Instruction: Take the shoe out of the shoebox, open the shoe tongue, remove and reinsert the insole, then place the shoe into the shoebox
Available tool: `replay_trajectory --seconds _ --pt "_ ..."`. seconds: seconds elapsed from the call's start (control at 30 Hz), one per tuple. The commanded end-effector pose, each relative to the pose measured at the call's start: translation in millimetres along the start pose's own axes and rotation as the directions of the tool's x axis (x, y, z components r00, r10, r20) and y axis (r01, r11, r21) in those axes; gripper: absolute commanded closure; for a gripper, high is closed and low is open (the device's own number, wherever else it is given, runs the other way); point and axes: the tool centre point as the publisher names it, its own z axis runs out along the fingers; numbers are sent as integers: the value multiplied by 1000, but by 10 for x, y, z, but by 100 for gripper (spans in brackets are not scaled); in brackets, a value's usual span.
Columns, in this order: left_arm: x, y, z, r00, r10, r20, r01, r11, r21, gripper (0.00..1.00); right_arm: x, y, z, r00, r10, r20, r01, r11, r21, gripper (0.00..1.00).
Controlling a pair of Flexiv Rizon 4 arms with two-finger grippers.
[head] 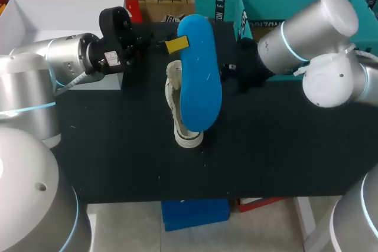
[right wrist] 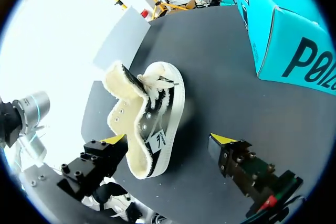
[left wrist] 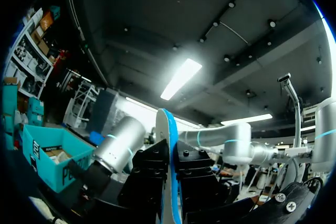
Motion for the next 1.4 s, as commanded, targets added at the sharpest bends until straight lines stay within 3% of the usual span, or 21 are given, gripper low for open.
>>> replay_trajectory --seconds 0.03,0.5,1.0,1.1,1.2,1.27,1.33,1.4 --pt "6 11 4 1000 1 3 -1 1000 0 100 -40 -77 -176 977 3 -215 -6 1000 -17 0" --pt "6 11 4 1000 1 3 -1 1000 0 100 110 -59 -545 943 -13 -332 -15 997 -81 0" --pt "6 11 4 1000 1 3 -1 1000 0 100 110 -59 -545 943 -13 -332 -15 997 -81 0" --pt "6 11 4 1000 1 3 -1 1000 0 100 20 -217 -541 886 27 -462 -81 992 -98 0" --pt "6 11 4 1000 1 3 -1 1000 0 100 2 -241 -582 864 27 -503 -94 990 -108 0" --pt "6 11 4 1000 1 3 -1 1000 0 100 13 -217 -629 805 28 -593 -125 984 -123 0" --pt "6 11 4 1000 1 3 -1 1000 0 100 34 -194 -667 814 19 -580 -114 985 -128 0" --pt "6 11 4 1000 1 3 -1 1000 0 100 56 -164 -690 790 13 -613 -117 984 -131 0"
